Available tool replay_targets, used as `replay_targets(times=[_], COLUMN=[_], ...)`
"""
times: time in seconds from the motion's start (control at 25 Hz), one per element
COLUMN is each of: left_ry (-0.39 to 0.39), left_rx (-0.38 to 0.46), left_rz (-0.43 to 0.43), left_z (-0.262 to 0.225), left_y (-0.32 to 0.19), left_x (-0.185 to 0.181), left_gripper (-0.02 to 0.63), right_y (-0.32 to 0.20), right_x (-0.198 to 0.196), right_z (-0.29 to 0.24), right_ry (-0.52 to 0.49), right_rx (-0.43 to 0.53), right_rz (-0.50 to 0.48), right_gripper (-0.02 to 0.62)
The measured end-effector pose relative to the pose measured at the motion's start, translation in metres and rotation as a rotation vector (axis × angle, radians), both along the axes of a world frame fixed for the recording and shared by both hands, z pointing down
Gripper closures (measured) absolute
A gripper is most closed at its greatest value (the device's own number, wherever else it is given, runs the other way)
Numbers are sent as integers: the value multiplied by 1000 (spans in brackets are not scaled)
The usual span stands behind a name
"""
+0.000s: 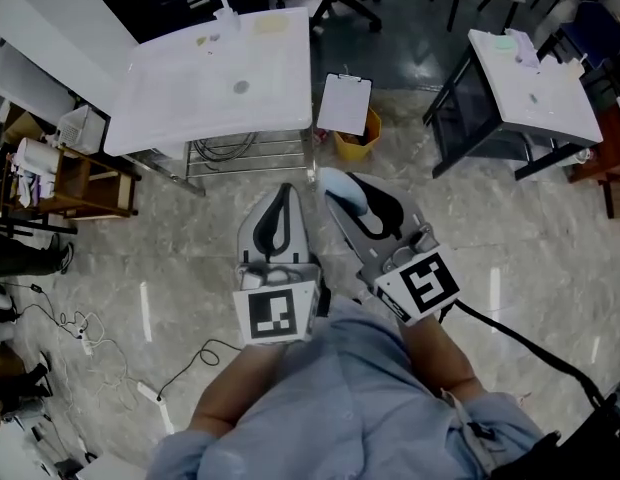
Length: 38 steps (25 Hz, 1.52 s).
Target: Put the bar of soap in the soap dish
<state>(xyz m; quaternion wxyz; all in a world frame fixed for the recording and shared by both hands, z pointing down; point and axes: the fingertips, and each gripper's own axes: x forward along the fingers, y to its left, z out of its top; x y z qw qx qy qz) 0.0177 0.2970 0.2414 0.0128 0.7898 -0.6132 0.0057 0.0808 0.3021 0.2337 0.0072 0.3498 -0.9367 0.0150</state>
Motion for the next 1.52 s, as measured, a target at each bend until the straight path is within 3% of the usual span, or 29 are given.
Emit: replay_targets(times=[0.6, 1.24, 1.52], left_ry=[38, 57, 44], left_rx=[43, -19, -45], left_rz=[26, 40, 40], left_z=[-14, 7, 17], left_y=[-96, -149, -193], left_x=[-64, -75, -61], left_gripper=[601, 601, 601], right_y=[-93, -146, -190], right_x=[-72, -80, -68], right_z=[-14, 2, 9], right_ry=[21, 35, 25], right_rx=[43, -11, -31], right_rz=[3, 26, 20], right_gripper=[472, 471, 471])
